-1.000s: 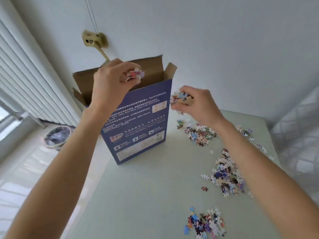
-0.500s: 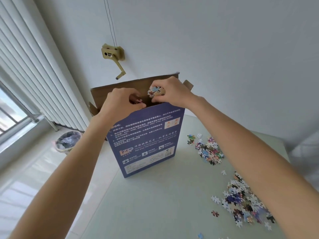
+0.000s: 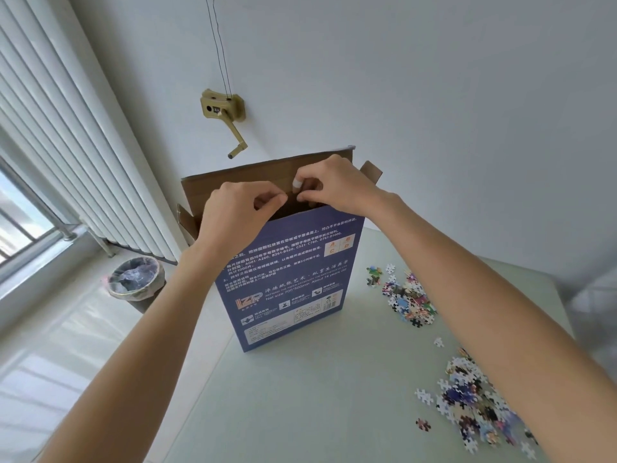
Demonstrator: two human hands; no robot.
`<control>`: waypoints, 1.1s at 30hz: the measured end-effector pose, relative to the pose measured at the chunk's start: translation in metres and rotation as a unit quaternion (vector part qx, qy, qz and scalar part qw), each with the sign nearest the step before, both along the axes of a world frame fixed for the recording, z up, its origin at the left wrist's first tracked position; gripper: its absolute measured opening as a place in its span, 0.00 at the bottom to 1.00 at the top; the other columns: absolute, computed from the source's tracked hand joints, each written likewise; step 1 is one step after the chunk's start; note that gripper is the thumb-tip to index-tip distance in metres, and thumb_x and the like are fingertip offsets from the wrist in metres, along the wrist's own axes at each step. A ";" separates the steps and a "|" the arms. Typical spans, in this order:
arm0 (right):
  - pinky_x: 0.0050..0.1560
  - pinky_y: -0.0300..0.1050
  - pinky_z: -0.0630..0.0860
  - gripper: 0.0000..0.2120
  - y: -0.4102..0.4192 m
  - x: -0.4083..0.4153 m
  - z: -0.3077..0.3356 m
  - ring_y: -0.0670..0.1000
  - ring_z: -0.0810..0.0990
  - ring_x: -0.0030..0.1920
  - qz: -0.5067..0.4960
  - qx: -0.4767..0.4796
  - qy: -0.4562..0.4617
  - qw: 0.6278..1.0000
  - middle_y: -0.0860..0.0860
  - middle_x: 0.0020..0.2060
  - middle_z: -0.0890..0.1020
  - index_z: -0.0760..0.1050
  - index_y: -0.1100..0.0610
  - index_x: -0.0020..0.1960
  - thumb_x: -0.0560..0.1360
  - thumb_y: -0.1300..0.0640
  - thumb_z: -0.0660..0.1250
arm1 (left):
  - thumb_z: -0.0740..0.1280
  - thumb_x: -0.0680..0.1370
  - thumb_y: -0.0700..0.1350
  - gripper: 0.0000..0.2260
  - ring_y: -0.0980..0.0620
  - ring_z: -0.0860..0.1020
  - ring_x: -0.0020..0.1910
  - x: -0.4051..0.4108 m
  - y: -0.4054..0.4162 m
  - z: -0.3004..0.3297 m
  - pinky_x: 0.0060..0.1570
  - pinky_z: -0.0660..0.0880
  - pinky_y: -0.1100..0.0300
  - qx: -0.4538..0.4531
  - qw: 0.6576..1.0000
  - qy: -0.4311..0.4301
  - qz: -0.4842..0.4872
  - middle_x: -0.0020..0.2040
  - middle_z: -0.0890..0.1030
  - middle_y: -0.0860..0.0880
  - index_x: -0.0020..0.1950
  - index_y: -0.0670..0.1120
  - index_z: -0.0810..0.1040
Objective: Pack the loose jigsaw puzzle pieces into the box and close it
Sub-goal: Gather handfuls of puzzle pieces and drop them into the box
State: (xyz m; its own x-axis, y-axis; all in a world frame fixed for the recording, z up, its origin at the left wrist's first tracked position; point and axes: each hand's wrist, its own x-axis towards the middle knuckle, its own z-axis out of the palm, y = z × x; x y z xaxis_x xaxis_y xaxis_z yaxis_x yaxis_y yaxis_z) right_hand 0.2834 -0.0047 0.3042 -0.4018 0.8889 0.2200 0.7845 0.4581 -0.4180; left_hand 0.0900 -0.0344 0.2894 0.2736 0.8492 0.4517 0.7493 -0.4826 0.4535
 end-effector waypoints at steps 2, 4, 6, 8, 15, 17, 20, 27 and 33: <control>0.48 0.50 0.77 0.04 -0.003 -0.001 -0.002 0.47 0.81 0.39 -0.006 0.028 -0.013 1.000 0.48 0.39 0.83 0.80 0.52 0.47 0.73 0.55 0.69 | 0.64 0.78 0.52 0.08 0.58 0.79 0.39 0.000 -0.001 -0.002 0.41 0.78 0.58 0.032 0.999 0.008 0.001 0.41 0.84 0.54 0.50 0.53 0.82; 0.47 0.50 0.77 0.05 -0.010 -0.002 -0.003 0.48 0.80 0.42 -0.011 0.067 -0.013 0.998 0.48 0.42 0.84 0.80 0.52 0.49 0.75 0.54 0.67 | 0.64 0.78 0.51 0.08 0.58 0.79 0.37 -0.001 -0.005 -0.005 0.38 0.78 0.57 0.093 0.996 0.006 -0.008 0.40 0.83 0.55 0.49 0.52 0.82; 0.46 0.49 0.77 0.07 -0.022 -0.001 -0.004 0.47 0.80 0.44 -0.009 0.118 -0.003 0.993 0.47 0.44 0.84 0.80 0.53 0.50 0.76 0.55 0.65 | 0.64 0.78 0.49 0.08 0.58 0.78 0.36 0.000 -0.011 -0.007 0.34 0.78 0.58 0.154 0.988 -0.004 -0.018 0.39 0.83 0.55 0.48 0.51 0.82; 0.44 0.47 0.78 0.07 -0.039 0.002 -0.006 0.47 0.80 0.45 -0.015 0.178 0.010 0.984 0.47 0.45 0.83 0.80 0.54 0.50 0.76 0.56 0.64 | 0.64 0.78 0.48 0.07 0.58 0.78 0.36 0.003 -0.018 -0.010 0.32 0.75 0.61 0.203 0.979 -0.003 -0.030 0.39 0.82 0.54 0.48 0.50 0.82; 0.36 0.42 0.76 0.05 -0.133 0.062 -0.066 0.51 0.81 0.44 -0.121 0.255 -0.006 0.959 0.50 0.43 0.83 0.80 0.57 0.49 0.74 0.61 0.66 | 0.64 0.78 0.45 0.08 0.57 0.80 0.37 0.061 -0.074 -0.050 0.28 0.76 0.64 0.201 0.969 -0.041 -0.139 0.40 0.83 0.52 0.52 0.48 0.82; 0.34 0.42 0.77 0.06 -0.155 0.088 -0.093 0.51 0.81 0.42 -0.154 0.207 -0.013 0.966 0.50 0.41 0.83 0.80 0.56 0.48 0.74 0.61 0.65 | 0.64 0.77 0.45 0.08 0.59 0.79 0.37 0.085 -0.083 -0.071 0.30 0.77 0.63 0.147 0.972 -0.059 -0.172 0.40 0.83 0.53 0.52 0.48 0.82; 0.35 0.48 0.80 0.06 -0.186 0.135 -0.134 0.52 0.82 0.42 -0.205 0.096 -0.033 0.973 0.51 0.42 0.84 0.80 0.58 0.49 0.74 0.62 0.66 | 0.64 0.77 0.46 0.09 0.61 0.77 0.38 0.127 -0.086 -0.112 0.36 0.78 0.62 0.005 0.976 -0.087 -0.201 0.41 0.82 0.55 0.55 0.50 0.80; 0.56 0.40 0.71 0.14 -0.197 0.246 -0.206 0.49 0.77 0.57 -0.321 -0.102 0.039 0.941 0.51 0.57 0.79 0.76 0.56 0.61 0.76 0.58 0.64 | 0.57 0.80 0.56 0.22 0.51 0.71 0.63 0.214 -0.039 -0.221 0.62 0.70 0.53 -0.237 0.955 0.081 -0.159 0.64 0.74 0.50 0.72 0.50 0.64; 0.68 0.48 0.63 0.20 -0.146 0.320 -0.264 0.50 0.67 0.68 -0.335 -0.172 0.069 0.924 0.51 0.67 0.71 0.67 0.55 0.69 0.78 0.54 0.62 | 0.59 0.79 0.55 0.26 0.45 0.61 0.72 0.267 0.013 -0.300 0.70 0.60 0.51 -0.219 0.962 0.146 -0.066 0.73 0.64 0.44 0.73 0.44 0.62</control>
State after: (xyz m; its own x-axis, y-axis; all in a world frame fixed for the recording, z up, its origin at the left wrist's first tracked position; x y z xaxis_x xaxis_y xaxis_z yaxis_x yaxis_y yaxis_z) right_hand 0.6035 -0.1505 0.0399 0.2754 0.9547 -0.1129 0.7727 -0.2897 -0.5648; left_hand 0.3569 -0.0213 -0.0102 0.4535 0.8896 -0.0544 0.8208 -0.3931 0.4143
